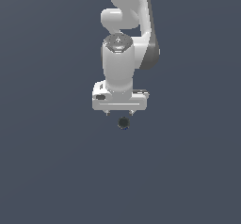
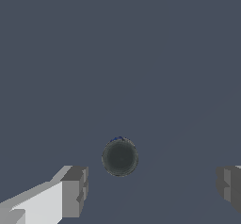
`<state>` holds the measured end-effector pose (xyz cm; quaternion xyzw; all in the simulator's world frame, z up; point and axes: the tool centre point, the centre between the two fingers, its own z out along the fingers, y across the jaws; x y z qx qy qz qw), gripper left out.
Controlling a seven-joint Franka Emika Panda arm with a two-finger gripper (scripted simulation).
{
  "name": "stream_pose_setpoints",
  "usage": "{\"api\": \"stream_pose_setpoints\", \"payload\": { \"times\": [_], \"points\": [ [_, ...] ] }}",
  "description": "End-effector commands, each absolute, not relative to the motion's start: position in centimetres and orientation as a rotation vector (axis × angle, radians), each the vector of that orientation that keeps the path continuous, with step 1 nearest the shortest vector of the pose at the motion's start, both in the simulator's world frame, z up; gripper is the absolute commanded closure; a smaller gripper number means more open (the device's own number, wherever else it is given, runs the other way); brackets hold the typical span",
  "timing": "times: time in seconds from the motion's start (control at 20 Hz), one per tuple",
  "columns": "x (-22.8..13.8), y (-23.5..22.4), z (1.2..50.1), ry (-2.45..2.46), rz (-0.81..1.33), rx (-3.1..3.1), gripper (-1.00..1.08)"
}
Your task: Pick up the object and move it to a goal position.
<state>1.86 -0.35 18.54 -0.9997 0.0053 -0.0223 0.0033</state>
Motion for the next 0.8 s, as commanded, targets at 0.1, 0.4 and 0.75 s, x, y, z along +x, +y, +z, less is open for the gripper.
{"api": "stream_pose_setpoints", "payload": {
  "times": [0.1, 0.4, 0.75],
  "points": [
    [1.8, -0.3, 18.3, 0.007, -0.069, -3.134, -0.92],
    [1.3, 0.0, 16.3, -0.087, -0.057, -3.139, -0.92],
    [-0.4, 0.7, 11.6, -0.320, -0.030, -3.130, -0.92]
  ]
}}
